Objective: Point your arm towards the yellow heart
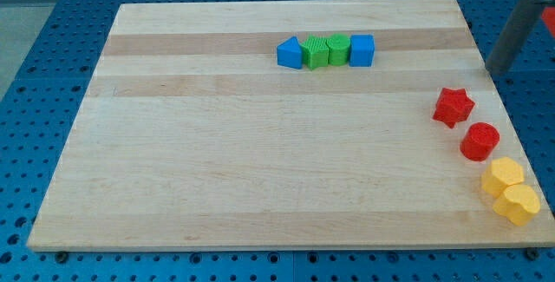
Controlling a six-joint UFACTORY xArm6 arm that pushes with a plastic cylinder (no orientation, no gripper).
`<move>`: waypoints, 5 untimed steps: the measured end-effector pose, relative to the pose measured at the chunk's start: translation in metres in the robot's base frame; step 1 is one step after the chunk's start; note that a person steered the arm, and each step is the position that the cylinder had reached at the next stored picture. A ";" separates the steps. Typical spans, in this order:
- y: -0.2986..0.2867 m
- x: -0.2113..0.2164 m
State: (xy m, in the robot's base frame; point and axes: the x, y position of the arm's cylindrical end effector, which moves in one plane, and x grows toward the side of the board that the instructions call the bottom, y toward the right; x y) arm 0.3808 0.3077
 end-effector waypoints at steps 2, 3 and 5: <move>0.010 0.078; 0.013 0.116; 0.013 0.184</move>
State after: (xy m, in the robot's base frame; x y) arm 0.5651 0.3205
